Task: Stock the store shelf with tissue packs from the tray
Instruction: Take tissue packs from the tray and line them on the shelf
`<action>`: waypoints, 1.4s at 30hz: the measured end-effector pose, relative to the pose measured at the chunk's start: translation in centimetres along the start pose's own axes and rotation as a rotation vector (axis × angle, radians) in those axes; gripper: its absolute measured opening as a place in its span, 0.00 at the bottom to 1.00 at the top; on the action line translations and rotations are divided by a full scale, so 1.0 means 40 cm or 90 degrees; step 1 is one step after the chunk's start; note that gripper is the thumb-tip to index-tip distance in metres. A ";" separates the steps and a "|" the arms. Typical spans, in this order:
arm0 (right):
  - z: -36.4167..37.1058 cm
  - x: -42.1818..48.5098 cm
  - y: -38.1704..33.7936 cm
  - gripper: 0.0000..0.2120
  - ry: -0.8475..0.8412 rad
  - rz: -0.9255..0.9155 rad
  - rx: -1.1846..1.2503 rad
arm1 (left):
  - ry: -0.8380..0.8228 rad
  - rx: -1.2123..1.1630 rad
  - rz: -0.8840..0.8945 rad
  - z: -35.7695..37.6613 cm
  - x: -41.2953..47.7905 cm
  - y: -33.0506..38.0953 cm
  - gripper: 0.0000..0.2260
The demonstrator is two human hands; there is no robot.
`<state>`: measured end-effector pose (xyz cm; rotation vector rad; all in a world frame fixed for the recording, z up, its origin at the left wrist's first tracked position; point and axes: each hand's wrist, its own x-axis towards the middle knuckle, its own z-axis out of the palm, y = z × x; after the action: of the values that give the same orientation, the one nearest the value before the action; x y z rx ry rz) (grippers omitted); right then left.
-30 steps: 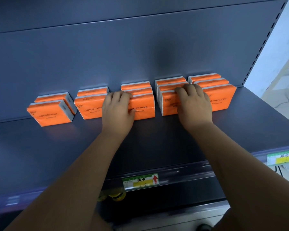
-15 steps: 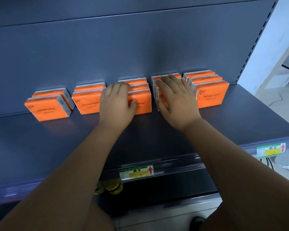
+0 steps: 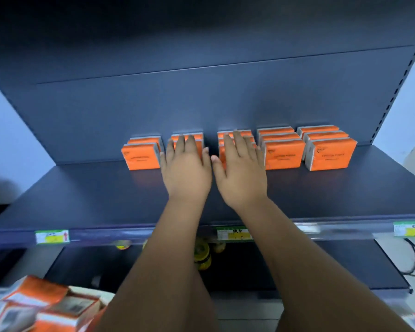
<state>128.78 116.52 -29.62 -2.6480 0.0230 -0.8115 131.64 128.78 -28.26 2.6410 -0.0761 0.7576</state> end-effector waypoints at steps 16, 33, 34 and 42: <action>0.053 -0.260 -0.495 0.36 -0.257 -0.280 0.065 | 0.107 0.224 -0.268 -0.369 -0.455 -0.475 0.34; 0.248 -0.528 -0.656 0.28 -0.654 -0.230 0.090 | -0.055 0.248 -0.452 -0.347 -0.779 -0.770 0.31; 0.260 -0.537 -0.651 0.28 -0.666 -0.220 0.085 | -0.069 0.242 -0.466 -0.339 -0.788 -0.778 0.30; 0.357 -0.567 -0.637 0.25 -0.704 -0.162 0.049 | -0.160 0.215 -0.548 -0.287 -0.856 -0.829 0.27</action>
<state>115.31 147.91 -43.79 -2.6767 -0.6104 0.6473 101.93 161.88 -48.84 2.6517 1.1232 0.1438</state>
